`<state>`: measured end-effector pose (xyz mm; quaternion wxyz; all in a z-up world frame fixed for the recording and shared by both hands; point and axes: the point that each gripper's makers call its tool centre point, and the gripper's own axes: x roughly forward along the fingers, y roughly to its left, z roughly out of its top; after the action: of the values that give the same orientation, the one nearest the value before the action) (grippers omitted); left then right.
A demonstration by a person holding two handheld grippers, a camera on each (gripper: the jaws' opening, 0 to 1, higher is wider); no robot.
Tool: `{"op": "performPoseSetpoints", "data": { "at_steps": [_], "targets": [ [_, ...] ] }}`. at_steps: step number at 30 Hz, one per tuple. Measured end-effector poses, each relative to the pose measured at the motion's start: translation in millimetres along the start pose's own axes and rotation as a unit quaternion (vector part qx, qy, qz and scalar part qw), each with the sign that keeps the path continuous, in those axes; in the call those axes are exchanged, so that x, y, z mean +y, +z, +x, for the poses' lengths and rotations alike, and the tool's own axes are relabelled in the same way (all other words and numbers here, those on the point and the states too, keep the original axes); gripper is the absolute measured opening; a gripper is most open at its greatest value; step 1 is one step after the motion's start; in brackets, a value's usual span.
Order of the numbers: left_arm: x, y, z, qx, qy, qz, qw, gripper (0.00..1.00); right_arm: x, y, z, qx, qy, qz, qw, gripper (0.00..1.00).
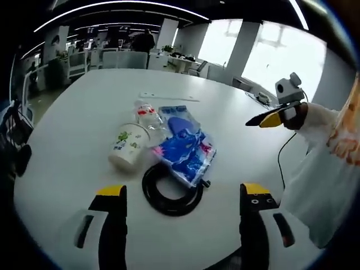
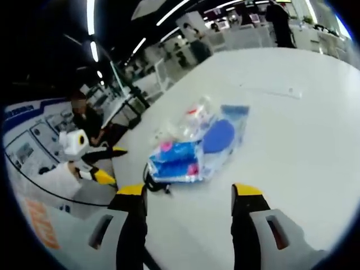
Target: Arrange the tabletop items into an orderly group along one side of the table until the central work area is clear of visible clutter.
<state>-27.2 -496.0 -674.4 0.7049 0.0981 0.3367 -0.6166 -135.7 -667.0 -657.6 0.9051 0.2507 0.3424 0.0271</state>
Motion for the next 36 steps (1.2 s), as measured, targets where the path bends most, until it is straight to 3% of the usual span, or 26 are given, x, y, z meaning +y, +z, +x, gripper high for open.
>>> {"op": "performPoseSetpoints", "data": {
  "at_steps": [3, 7, 11, 19, 28, 36],
  "targets": [
    [2.2, 0.7, 0, -0.001, 0.009, -0.01, 0.9999, 0.78, 0, 1.7, 1, 0.001, -0.001, -0.002, 1.0, 0.58],
    [5.3, 11.8, -2, -0.03, 0.027, -0.037, 0.9985, 0.7, 1, 3.8, 3, 0.001, 0.001, -0.006, 1.0, 0.56],
    [1.5, 13.0, 2, -0.036, 0.033, -0.048, 0.9976, 0.66, 3, 9.8, 5, -0.007, -0.003, -0.022, 0.9997, 0.53],
    [-8.1, 9.5, 17, -0.035, 0.043, -0.081, 0.9952, 0.53, 8, 16.4, 16, -0.008, -0.003, -0.07, 0.9975, 0.42],
    [-11.3, 7.8, 30, -0.031, 0.052, -0.105, 0.9927, 0.43, 8, 16.7, 33, -0.004, -0.006, -0.081, 0.9967, 0.35],
    [-6.9, -0.9, 41, -0.03, 0.094, -0.143, 0.9848, 0.38, 6, 12.8, 50, 0.002, -0.014, -0.079, 0.9968, 0.3]
  ]
}}
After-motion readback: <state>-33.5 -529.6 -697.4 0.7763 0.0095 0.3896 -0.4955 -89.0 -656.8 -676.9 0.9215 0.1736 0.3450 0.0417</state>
